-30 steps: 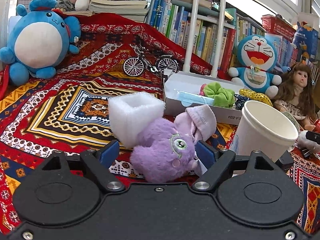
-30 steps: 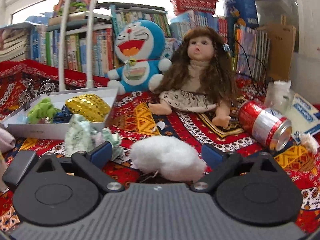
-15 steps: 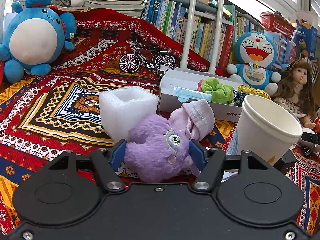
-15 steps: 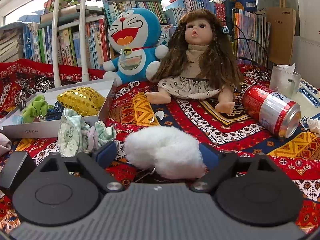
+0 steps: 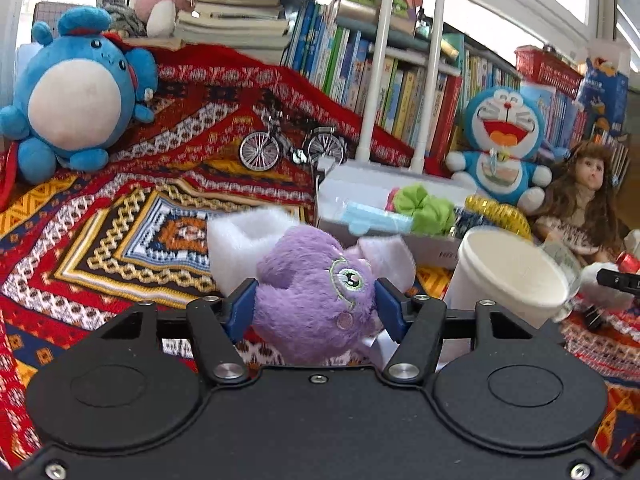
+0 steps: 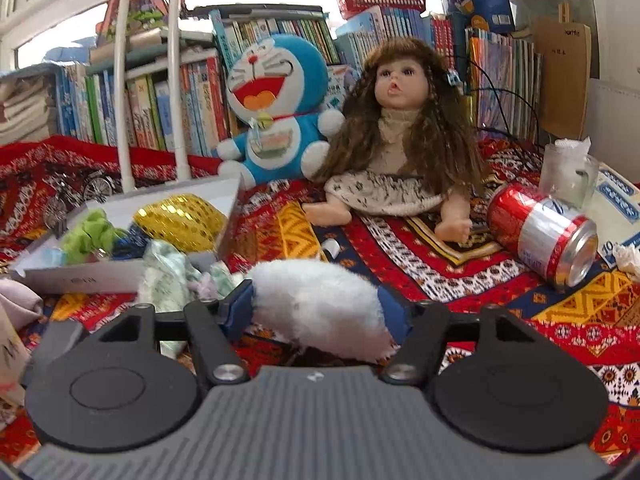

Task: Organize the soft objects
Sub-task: 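Place the purple plush in the tray with the left gripper while the right places the fluffy ball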

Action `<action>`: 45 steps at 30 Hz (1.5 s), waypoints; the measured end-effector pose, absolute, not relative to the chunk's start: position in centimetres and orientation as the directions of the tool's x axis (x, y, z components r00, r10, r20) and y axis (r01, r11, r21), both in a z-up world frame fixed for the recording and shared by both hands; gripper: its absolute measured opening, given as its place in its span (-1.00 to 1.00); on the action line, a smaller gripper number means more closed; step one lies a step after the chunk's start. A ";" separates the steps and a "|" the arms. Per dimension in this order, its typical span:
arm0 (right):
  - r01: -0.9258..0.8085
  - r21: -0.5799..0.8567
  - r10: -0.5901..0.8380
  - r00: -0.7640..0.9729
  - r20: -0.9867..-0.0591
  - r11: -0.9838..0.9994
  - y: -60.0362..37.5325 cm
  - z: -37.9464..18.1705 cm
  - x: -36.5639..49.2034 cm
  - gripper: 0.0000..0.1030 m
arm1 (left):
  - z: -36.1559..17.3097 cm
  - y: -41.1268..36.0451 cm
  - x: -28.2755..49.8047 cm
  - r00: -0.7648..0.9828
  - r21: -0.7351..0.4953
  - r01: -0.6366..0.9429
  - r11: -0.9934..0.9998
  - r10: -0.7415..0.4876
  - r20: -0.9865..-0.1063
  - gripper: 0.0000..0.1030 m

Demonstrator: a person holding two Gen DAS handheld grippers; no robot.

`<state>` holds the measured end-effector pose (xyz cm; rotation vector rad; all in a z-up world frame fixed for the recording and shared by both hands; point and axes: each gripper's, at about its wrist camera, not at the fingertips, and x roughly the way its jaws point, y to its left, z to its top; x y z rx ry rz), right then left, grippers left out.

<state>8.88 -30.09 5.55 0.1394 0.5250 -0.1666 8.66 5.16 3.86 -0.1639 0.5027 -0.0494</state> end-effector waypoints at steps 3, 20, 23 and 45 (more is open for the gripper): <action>0.170 0.105 -0.099 0.869 -0.486 0.980 -29.8 6.8 8.9 0.28 | 5.3 5.4 8.7 0.884 -0.177 0.019 0.984 -0.099 -0.456 0.17; 0.086 0.193 0.011 0.892 -0.451 0.977 -29.3 10.0 10.6 0.12 | 9.6 5.6 12.4 0.888 -0.229 0.092 0.969 -0.184 -0.422 0.17; 0.055 0.216 0.048 0.896 -0.442 0.975 -28.8 10.9 11.7 0.12 | 10.1 5.2 14.7 0.875 -0.250 0.114 0.961 -0.217 -0.433 0.17; -0.068 0.381 0.258 0.843 -0.473 0.922 -20.2 8.8 26.3 0.12 | 7.2 -0.2 29.9 0.791 -0.209 0.160 0.965 -0.252 -0.557 0.19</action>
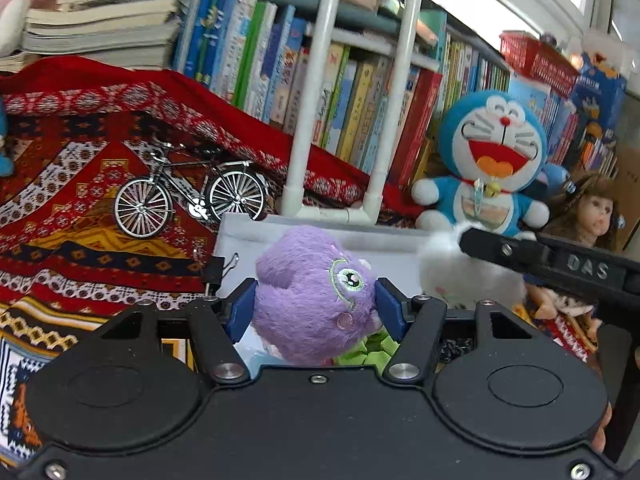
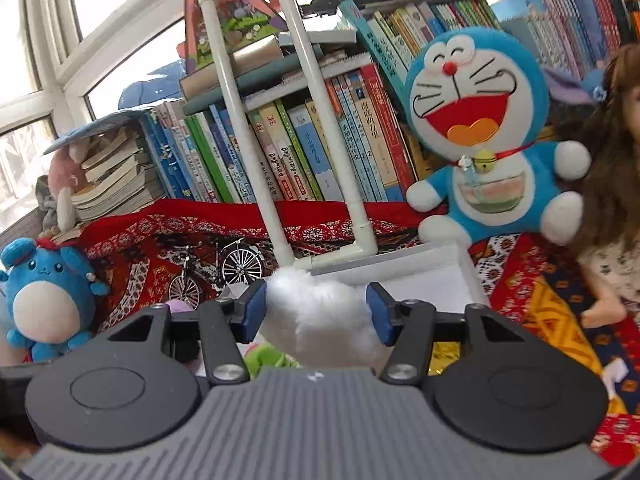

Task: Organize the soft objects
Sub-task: 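Place the purple plush in the tray with the left gripper while the right places the fluffy ball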

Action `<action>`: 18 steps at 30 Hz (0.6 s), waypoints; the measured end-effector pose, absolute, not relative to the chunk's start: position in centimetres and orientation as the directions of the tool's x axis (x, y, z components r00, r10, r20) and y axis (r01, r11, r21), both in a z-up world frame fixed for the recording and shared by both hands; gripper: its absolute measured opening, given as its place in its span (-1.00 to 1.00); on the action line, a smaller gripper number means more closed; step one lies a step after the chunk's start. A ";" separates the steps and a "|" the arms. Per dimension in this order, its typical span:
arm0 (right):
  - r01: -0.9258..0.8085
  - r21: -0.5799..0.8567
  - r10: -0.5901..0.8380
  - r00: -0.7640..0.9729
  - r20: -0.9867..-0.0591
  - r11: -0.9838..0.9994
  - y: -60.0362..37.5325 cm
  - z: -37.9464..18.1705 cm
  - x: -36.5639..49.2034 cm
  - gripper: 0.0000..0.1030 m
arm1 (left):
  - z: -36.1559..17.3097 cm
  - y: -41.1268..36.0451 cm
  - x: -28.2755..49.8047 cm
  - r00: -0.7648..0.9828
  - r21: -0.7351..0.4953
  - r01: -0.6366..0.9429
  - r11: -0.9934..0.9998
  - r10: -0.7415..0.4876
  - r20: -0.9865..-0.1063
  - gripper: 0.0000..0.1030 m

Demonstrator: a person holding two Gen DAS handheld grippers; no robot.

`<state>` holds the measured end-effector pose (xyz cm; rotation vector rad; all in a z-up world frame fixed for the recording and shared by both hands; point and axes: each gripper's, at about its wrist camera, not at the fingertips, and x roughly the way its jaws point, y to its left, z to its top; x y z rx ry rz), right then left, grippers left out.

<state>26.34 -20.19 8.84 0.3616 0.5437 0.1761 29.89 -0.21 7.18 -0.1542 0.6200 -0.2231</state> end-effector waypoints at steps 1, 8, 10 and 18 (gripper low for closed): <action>-0.063 0.379 0.254 0.841 -0.478 0.923 -20.1 8.6 26.8 0.12 | 6.9 -0.5 30.4 0.782 -0.201 0.161 0.966 -0.249 -0.571 0.19; -0.036 0.370 0.248 0.801 -0.544 0.928 -19.5 6.1 28.9 0.12 | 4.9 -1.1 31.7 0.755 -0.177 0.155 0.972 -0.232 -0.613 0.19; -0.044 0.358 0.251 0.792 -0.556 0.933 -19.2 5.5 28.9 0.12 | 4.6 -1.0 31.8 0.754 -0.177 0.155 0.972 -0.232 -0.614 0.19; -0.082 0.356 0.274 0.799 -0.535 0.931 -19.0 5.9 28.1 0.27 | 5.4 -0.3 30.9 0.768 -0.202 0.157 0.967 -0.248 -0.591 0.29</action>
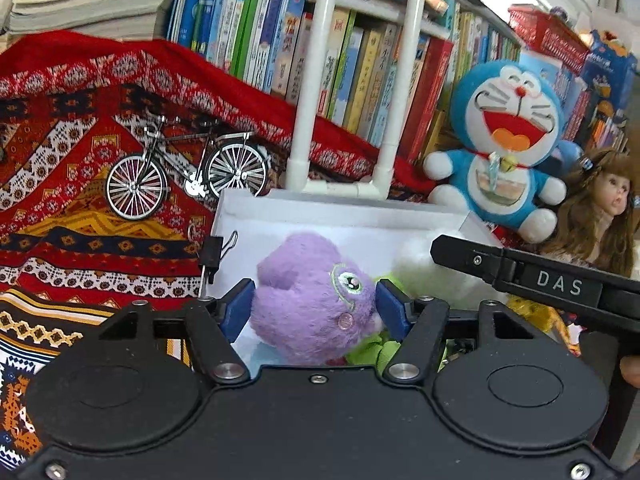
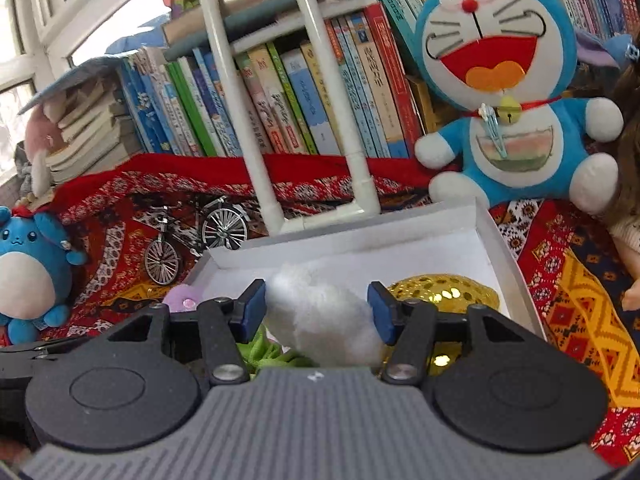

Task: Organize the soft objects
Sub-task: 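Place the purple plush in the tray with the left gripper while the right places the fluffy ball, then withdraw both grippers from the tray back toward the clutter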

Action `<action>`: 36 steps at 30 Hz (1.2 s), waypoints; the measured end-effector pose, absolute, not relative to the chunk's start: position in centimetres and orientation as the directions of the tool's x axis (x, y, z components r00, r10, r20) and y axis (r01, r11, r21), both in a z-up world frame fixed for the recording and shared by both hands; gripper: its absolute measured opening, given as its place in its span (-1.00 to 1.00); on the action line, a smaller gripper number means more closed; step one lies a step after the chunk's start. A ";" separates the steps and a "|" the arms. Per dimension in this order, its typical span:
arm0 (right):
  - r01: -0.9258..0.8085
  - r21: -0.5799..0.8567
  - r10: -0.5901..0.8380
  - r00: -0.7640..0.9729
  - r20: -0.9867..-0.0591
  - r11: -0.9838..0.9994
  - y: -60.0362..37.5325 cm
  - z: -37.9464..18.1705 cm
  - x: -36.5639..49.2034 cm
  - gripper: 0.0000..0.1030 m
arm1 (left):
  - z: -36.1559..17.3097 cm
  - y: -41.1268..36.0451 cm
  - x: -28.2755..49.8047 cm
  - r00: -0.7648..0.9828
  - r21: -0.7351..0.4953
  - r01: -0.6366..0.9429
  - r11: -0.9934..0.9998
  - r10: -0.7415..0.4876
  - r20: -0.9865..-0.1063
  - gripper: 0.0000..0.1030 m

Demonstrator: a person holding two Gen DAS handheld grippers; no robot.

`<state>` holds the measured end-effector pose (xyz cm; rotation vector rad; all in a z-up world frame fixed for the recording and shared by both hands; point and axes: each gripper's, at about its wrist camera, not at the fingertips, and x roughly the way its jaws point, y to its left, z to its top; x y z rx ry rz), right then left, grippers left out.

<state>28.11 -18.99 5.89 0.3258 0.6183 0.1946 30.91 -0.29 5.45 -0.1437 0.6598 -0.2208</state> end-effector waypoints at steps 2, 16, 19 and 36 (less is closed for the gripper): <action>-0.096 0.361 0.284 0.808 -0.516 0.928 -19.2 6.3 27.6 0.40 | 6.2 -0.2 30.4 0.777 -0.210 0.161 0.964 -0.255 -0.575 0.38; -0.178 0.310 0.291 0.882 -0.370 0.934 -21.0 11.1 20.7 0.91 | 11.2 1.6 22.4 0.851 -0.159 0.213 0.964 -0.263 -0.455 0.73; -0.191 0.310 0.295 0.895 -0.335 0.931 -21.8 11.8 18.7 1.00 | 11.6 2.2 20.1 0.862 -0.157 0.219 0.963 -0.267 -0.431 0.76; -0.143 0.170 0.190 0.933 -0.304 0.975 -24.0 10.9 10.8 1.00 | 9.2 4.6 10.1 0.900 -0.115 0.178 0.977 -0.209 -0.383 0.84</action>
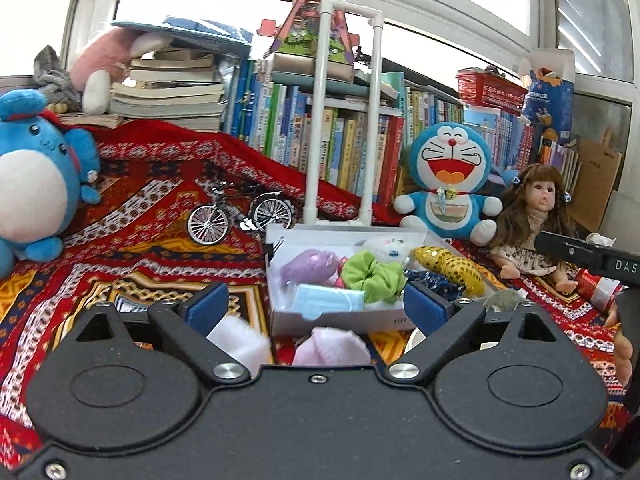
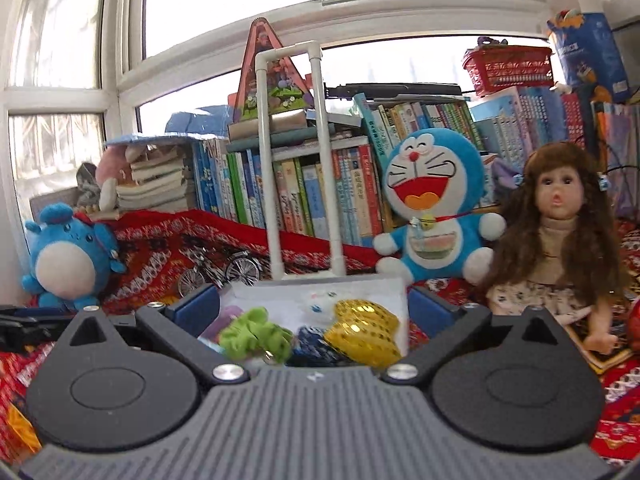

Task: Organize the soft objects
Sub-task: 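Withdraw both grippers from the tray back toward the clutter, then grasp the white tissue with the left gripper while the right grasps the green floral cloth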

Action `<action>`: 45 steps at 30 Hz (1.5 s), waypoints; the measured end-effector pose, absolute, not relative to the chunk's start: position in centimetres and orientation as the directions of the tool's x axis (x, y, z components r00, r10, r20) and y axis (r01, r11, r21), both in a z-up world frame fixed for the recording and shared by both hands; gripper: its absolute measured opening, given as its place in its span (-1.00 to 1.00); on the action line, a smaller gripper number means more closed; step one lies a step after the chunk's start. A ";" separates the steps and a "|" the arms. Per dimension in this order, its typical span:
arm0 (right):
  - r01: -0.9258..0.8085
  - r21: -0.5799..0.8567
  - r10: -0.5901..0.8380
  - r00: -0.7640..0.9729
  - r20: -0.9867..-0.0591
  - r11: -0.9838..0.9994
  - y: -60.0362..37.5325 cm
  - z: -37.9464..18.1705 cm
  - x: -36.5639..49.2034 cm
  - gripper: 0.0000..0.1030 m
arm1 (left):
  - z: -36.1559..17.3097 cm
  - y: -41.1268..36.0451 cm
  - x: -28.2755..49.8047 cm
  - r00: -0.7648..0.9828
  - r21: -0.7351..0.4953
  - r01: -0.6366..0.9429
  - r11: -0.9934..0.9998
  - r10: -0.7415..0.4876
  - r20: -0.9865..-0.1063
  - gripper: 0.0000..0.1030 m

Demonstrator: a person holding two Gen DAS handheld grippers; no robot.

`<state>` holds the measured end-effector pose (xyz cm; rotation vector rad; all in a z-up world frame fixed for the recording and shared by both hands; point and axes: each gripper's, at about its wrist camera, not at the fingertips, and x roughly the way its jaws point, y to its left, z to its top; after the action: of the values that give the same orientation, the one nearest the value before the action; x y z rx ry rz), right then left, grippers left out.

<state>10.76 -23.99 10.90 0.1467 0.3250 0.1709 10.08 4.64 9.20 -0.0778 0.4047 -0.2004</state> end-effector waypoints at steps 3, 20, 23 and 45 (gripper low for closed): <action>-0.132 0.147 0.173 0.931 -0.320 0.980 -24.2 10.1 10.0 1.00 | 8.3 4.8 9.0 0.900 -0.099 0.174 0.980 -0.199 -0.387 0.85; -0.028 0.132 0.082 0.903 -0.422 0.991 -24.9 5.1 9.2 1.00 | 3.4 4.4 6.3 0.879 -0.119 0.126 0.985 -0.166 -0.448 0.86; -0.020 0.137 0.079 0.897 -0.434 0.990 -24.9 4.5 9.3 1.00 | 2.7 4.0 6.1 0.873 -0.115 0.124 0.986 -0.163 -0.460 0.86; -0.031 0.145 0.096 0.878 -0.469 0.989 -24.5 3.7 10.0 1.00 | 1.3 3.2 6.6 0.831 -0.164 0.148 0.975 -0.212 -0.514 0.23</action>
<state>9.97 -24.50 3.75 0.1353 0.4955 0.0665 6.62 3.25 1.30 -0.1193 0.5584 -0.1912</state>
